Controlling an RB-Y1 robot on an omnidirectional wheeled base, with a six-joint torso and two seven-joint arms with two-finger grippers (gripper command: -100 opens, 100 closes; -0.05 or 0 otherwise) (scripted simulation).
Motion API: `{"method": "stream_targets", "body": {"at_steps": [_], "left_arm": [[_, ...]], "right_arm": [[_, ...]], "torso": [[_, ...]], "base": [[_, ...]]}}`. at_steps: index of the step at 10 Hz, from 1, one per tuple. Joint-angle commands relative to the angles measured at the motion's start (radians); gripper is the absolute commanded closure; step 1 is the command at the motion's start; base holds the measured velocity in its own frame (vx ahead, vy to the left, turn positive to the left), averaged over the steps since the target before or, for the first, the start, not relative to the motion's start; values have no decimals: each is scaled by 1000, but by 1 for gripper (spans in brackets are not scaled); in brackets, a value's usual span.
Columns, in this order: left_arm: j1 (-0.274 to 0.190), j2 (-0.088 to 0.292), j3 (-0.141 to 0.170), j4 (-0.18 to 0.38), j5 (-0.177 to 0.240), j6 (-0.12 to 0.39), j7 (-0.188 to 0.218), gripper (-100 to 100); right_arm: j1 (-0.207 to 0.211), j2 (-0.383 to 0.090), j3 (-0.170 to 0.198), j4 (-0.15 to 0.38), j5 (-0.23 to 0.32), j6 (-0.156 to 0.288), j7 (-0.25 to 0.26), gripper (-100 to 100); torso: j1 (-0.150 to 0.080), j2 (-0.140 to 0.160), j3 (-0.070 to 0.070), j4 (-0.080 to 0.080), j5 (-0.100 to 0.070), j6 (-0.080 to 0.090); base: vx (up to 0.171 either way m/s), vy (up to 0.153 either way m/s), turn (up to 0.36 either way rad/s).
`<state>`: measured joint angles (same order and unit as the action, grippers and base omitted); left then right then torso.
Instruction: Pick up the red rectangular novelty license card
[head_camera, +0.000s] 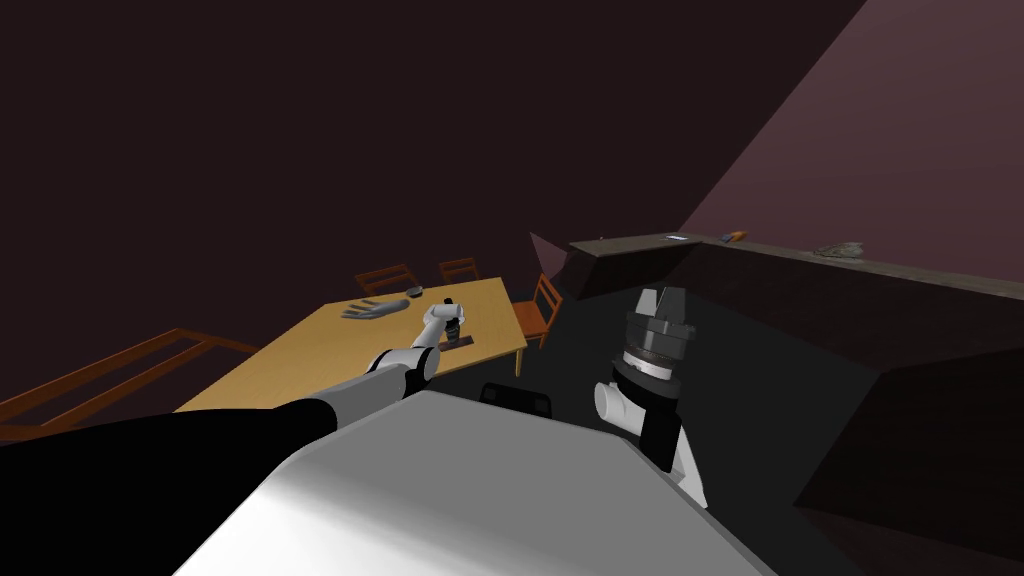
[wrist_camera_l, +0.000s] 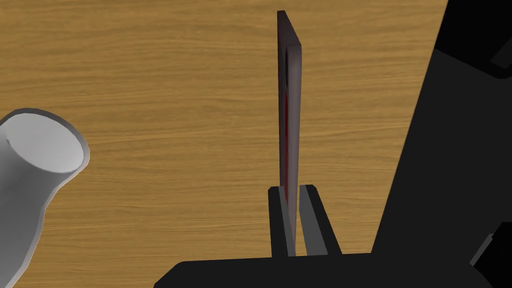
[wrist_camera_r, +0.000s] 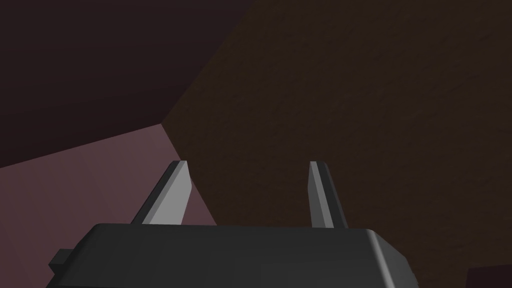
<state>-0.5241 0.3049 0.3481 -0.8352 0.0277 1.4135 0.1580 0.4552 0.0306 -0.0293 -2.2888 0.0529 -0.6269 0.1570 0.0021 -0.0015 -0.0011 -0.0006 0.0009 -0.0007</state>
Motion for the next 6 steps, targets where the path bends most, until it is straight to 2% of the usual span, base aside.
{"method": "stream_targets", "body": {"at_steps": [1, 2, 3, 4, 5, 6], "left_arm": [[0, 0, 0, 0, 0, 0, 0, 100], [0, 0, 0, 0, 0, 0, 0, 0], [-18, 8, 5, -18, -2, 34, -1, 100], [-24, 11, 7, -27, -2, 49, -1, 100], [-20, 10, 5, -21, -2, 37, -2, 100], [-22, 10, 5, -23, -2, 42, -1, 0]], "right_arm": [[0, 0, 0, 0, 0, 0, 0, 0], [0, 0, 0, 0, 0, 0, 0, 0], [0, 0, 0, 0, 0, 0, 0, 0], [0, 0, 0, 0, 0, 0, 0, 0], [0, 0, 0, 0, 0, 0, 0, 0], [0, 0, 0, 0, 0, 0, 0, 0]], "torso": [[0, 0, 0, 0, 0, 0], [0, 0, 0, 0, 0, 0], [0, 0, 0, 0, 0, 0], [0, 1, 1, 1, -1, 0], [-1, 2, 2, 1, -1, 0], [-1, 2, 1, 1, 0, 0]], "base": [[0, 0, 0], [0, 0, 0], [-27, -4, -24], [-42, -12, -25], [-16, -6, -7], [0, 0, 0]]}}
